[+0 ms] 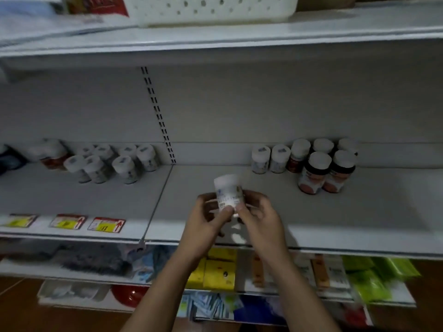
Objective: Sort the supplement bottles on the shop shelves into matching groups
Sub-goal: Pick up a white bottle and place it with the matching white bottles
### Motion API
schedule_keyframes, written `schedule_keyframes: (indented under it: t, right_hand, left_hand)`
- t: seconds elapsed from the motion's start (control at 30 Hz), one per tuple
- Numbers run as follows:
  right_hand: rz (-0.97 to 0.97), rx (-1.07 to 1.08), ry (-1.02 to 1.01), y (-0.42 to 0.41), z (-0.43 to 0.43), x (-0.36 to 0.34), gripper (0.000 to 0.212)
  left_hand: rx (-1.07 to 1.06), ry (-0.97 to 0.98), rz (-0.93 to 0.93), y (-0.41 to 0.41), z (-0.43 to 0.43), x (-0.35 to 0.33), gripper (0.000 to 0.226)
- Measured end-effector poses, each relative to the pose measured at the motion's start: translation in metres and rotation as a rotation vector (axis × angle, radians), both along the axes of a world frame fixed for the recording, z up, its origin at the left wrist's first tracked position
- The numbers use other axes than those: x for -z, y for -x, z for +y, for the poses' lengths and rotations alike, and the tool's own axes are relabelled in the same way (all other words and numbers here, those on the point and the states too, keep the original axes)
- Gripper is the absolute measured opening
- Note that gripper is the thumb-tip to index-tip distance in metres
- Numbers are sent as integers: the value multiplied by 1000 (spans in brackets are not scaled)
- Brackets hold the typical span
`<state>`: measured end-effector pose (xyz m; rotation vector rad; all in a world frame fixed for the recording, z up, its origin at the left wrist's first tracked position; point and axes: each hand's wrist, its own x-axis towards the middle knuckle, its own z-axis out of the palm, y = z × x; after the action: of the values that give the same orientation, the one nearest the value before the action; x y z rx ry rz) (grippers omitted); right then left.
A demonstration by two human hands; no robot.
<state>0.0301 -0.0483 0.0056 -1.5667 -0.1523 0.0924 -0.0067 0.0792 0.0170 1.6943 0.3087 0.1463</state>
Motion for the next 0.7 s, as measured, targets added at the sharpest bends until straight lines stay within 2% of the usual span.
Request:
schedule_keyframes:
  t: [0.2, 0.43, 0.7]
  right_hand:
    - [-5, -51, -89, 115, -5, -37, 30]
    - [-17, -61, -138, 211, -34, -74, 39]
    - [-13, -150, -239, 243, -79, -87, 37]
  left_hand:
    - [36, 154, -168, 108, 0, -21, 72]
    - [196, 208, -283, 196, -22, -56, 76]
    - [214, 135, -354, 225, -64, -83, 81]
